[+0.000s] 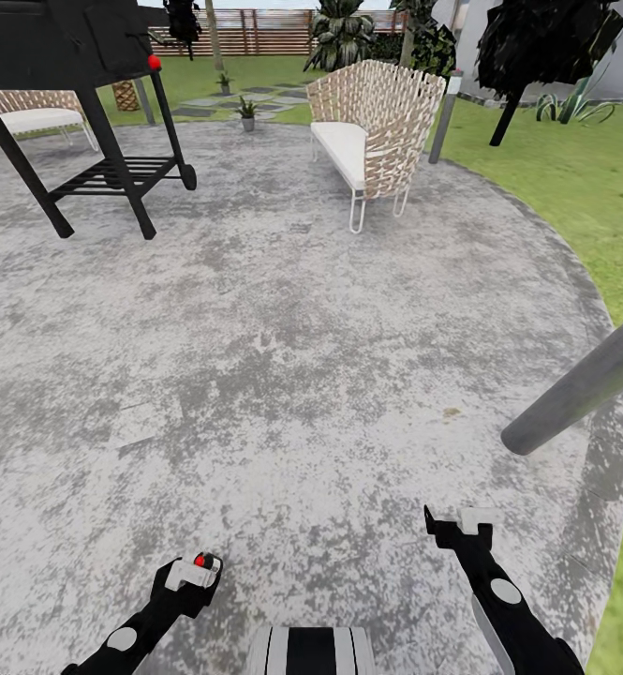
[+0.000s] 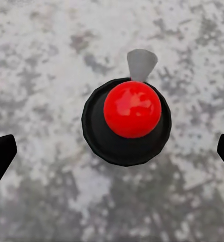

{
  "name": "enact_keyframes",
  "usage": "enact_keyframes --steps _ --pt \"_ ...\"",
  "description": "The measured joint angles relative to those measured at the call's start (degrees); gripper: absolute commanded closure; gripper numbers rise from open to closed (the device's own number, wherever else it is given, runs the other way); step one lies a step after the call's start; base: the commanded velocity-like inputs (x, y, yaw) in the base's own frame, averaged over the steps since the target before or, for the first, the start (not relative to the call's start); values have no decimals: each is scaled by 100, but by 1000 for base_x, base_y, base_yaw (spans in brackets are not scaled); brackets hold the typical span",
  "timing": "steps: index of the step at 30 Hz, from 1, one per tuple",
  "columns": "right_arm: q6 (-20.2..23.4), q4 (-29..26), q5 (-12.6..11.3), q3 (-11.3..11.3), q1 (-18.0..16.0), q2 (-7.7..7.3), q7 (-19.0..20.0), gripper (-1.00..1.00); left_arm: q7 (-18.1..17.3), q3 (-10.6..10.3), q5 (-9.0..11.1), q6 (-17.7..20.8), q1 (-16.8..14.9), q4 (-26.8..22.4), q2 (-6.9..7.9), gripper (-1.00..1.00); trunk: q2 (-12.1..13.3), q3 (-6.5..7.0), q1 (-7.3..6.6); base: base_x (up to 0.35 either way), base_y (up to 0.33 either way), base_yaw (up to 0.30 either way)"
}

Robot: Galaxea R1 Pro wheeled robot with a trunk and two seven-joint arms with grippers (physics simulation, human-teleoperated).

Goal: Pick up the pesticide atomizer in the garden and spray insectifuge to fully cover both potted plants in the garden.

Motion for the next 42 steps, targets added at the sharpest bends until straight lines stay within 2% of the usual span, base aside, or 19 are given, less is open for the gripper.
enact_keyframes --steps 5,42 --pt "0 0 0 -1 0 0 0 -100 -1 1 -1 -3 0 0 0 -100 -6 -110 13 0 0 0" --pt "0 4 1 4 0 0 0 -100 2 24 15 -4 0 0 0 -100 -7 -111 13 6 0 -18"
